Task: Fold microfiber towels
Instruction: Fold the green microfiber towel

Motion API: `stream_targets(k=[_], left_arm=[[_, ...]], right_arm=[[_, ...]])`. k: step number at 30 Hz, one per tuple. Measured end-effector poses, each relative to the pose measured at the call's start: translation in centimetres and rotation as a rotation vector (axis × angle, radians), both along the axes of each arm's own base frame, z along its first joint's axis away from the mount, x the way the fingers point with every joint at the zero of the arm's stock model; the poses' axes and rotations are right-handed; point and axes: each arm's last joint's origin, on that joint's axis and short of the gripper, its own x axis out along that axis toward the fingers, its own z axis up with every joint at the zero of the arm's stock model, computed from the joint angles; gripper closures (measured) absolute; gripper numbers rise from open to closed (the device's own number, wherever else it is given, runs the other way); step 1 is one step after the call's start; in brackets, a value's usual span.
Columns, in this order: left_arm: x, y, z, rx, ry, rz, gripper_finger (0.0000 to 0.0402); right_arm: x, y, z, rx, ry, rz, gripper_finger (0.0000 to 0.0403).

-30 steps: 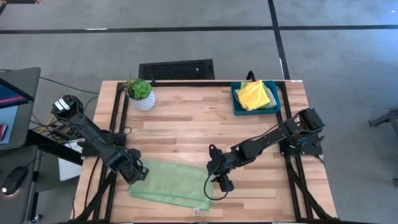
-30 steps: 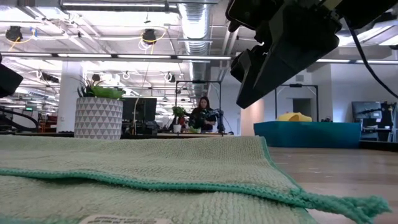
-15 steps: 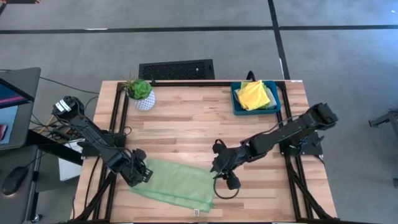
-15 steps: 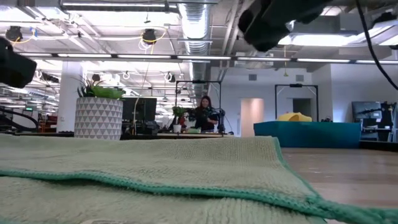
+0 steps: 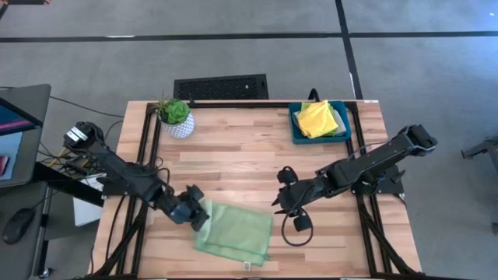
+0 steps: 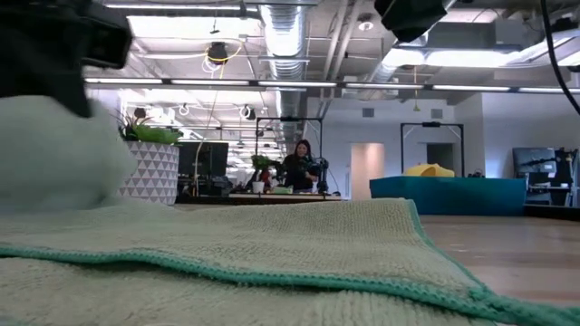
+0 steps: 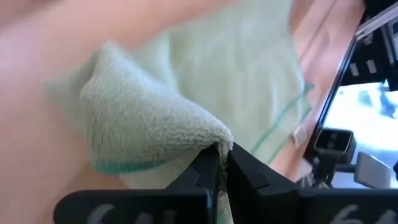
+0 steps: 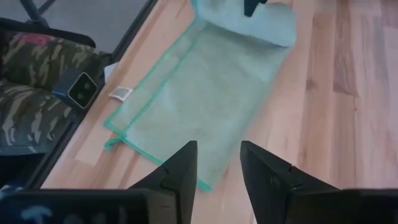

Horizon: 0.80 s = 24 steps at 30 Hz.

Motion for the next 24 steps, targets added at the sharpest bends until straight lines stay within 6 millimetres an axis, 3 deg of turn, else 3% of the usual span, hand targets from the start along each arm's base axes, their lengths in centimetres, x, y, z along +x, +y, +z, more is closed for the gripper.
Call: stream_targets(k=[8, 18, 24], left_arm=[[4.5, 1.2, -0.2, 0.116, 0.023, -0.075, 0.04], [13.7, -0.1, 0.7, 0.202, -0.03, -0.336, 0.0401], [17.8, -0.3, 1.1, 0.242, -0.034, -0.459, 0.0401]], right_arm=[[-0.2, -0.1, -0.7, -0.032, 0.059, 0.004, 0.0258], [-0.8, -0.4, -0.6, -0.05, 0.1, 0.004, 0.0258], [-1.4, -0.6, -0.4, -0.058, 0.12, 0.005, 0.0258]])
